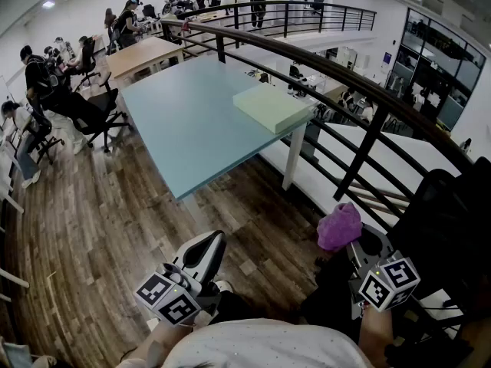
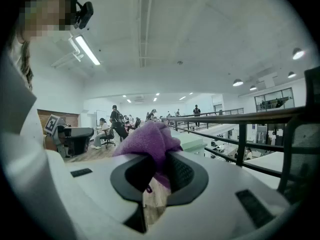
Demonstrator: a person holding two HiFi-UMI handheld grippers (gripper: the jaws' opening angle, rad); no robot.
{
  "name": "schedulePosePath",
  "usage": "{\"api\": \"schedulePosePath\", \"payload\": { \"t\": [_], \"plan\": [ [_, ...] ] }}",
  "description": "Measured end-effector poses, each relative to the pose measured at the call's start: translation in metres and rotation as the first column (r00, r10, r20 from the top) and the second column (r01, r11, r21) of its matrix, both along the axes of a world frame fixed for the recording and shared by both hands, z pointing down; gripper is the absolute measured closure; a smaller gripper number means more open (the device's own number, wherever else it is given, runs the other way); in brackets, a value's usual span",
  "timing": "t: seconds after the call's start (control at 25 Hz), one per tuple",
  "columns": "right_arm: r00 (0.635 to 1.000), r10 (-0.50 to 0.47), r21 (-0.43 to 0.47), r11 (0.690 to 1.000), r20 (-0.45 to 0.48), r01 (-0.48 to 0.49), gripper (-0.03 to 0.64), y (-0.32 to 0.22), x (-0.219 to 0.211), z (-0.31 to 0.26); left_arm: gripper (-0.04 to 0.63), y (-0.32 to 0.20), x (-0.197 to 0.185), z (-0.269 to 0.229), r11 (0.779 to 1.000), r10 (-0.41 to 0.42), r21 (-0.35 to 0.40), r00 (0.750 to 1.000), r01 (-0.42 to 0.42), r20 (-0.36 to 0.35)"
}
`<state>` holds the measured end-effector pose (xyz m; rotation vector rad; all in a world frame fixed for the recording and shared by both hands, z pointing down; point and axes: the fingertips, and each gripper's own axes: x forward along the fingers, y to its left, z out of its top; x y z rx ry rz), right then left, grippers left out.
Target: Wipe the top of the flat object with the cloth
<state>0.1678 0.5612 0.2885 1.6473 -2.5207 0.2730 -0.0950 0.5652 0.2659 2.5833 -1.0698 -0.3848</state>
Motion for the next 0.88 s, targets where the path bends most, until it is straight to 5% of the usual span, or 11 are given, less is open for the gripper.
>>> {"api": "schedulePosePath", "payload": {
  "t": [0.44, 0.88],
  "plan": [
    [1.0, 0.018, -0.049, 0.999, -0.01, -0.018, 0.569, -0.03, 0.01, 0.022, 0.594, -0.031, -0.002, 0.014, 1.0, -0.018, -0.026, 1.0, 0.018, -0.013],
    [0.997, 0.083, -0.012, 0.997, 0.012, -0.082, 0.568, -0.165, -0.013, 0.0, 0.594, -0.201, -0.023, 0.018, 0.999, 0.026, -0.043, 0.997, -0.03, -0.07]
  ]
}}
